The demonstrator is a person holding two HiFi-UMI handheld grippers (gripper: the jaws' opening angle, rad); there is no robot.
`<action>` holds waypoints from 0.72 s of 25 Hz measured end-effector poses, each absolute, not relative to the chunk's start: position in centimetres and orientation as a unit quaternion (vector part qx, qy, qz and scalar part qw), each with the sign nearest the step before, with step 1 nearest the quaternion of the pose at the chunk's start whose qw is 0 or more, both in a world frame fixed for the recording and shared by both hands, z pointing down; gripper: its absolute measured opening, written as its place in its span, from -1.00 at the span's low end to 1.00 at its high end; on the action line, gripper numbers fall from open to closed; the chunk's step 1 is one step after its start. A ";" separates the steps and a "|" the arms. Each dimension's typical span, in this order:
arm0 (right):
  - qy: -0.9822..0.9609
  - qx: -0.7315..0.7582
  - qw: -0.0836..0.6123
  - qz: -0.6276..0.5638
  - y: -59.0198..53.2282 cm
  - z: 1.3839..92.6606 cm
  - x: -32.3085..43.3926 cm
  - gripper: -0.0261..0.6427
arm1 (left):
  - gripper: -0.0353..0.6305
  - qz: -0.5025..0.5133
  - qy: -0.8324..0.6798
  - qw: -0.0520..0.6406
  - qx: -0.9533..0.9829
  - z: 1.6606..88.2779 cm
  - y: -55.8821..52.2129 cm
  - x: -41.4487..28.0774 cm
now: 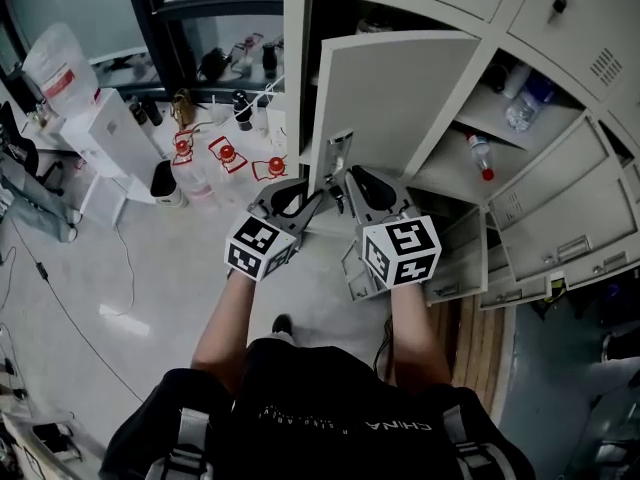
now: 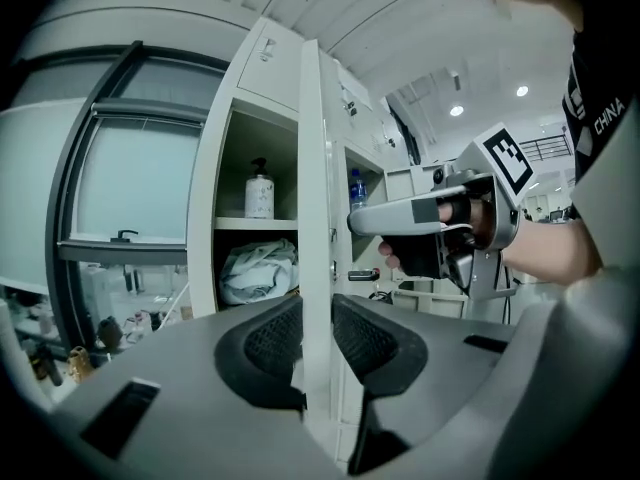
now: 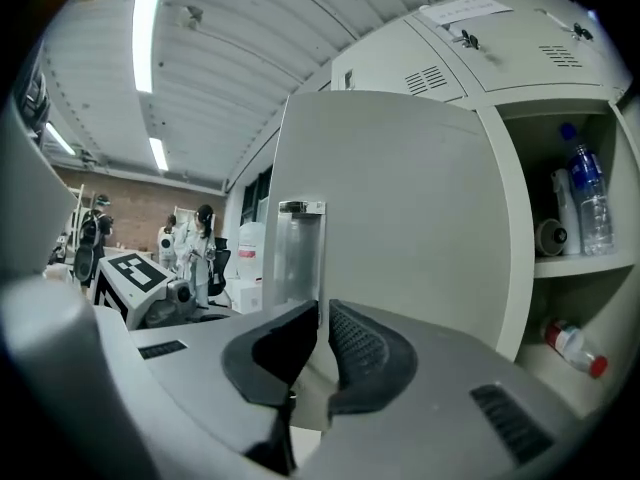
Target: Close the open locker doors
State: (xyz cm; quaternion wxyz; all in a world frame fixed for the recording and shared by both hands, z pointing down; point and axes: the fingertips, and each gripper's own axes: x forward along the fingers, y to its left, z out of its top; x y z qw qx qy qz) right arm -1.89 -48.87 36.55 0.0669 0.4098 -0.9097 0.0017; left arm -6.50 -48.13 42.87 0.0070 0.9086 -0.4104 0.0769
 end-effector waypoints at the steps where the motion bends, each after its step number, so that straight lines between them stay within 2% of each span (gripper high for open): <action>1: -0.907 0.416 0.068 0.002 -49.4 36.6 -2.4 -0.75 | -0.62 0.076 -0.406 0.007 0.911 42.9 -48.5 -7.0; 18: -0.868 0.489 0.080 -0.003 -56.2 36.3 -6.6 -0.75 | -0.60 0.089 -0.359 -0.015 0.929 42.8 -55.2 -12.2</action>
